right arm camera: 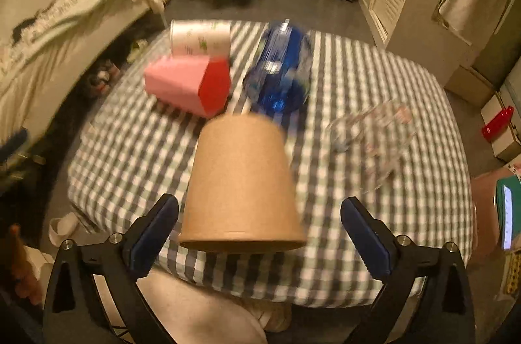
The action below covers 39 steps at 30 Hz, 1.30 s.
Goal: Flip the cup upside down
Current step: 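Carry the brown cup toward the left tool while the left tool grasps its side, then rotate the held brown cup with the left tool so its opening faces up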
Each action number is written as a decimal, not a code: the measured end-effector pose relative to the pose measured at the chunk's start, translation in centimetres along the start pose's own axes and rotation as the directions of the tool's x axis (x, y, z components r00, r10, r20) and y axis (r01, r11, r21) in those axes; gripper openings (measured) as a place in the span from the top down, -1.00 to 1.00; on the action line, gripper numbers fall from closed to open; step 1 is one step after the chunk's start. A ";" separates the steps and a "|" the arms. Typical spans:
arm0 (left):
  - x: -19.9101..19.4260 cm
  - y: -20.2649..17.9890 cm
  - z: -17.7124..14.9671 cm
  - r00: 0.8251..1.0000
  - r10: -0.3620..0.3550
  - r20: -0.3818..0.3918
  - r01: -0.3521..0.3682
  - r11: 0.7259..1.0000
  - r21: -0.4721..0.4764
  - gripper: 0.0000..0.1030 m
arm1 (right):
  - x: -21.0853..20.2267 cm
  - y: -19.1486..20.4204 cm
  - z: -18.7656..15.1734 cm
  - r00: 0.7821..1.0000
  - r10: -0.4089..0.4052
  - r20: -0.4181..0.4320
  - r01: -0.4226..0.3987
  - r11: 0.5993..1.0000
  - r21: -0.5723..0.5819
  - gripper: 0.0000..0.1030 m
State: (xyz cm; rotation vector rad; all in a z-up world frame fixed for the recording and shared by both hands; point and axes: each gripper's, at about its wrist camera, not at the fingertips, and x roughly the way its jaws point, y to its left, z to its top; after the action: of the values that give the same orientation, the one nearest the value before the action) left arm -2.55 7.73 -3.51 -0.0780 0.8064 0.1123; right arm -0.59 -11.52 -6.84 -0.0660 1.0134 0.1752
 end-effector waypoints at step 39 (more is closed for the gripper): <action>10.1 -18.2 -1.6 0.855 -0.079 -0.513 0.225 0.947 0.230 -0.70 | 0.4 -19.3 -3.2 0.986 0.071 0.148 -0.101 0.973 0.207 -0.97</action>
State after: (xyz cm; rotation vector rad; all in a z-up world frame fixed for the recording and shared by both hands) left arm 5.56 -9.76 -11.44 0.1060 1.3266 -0.1872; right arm 0.30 -30.86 -9.38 0.1853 0.8899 0.1468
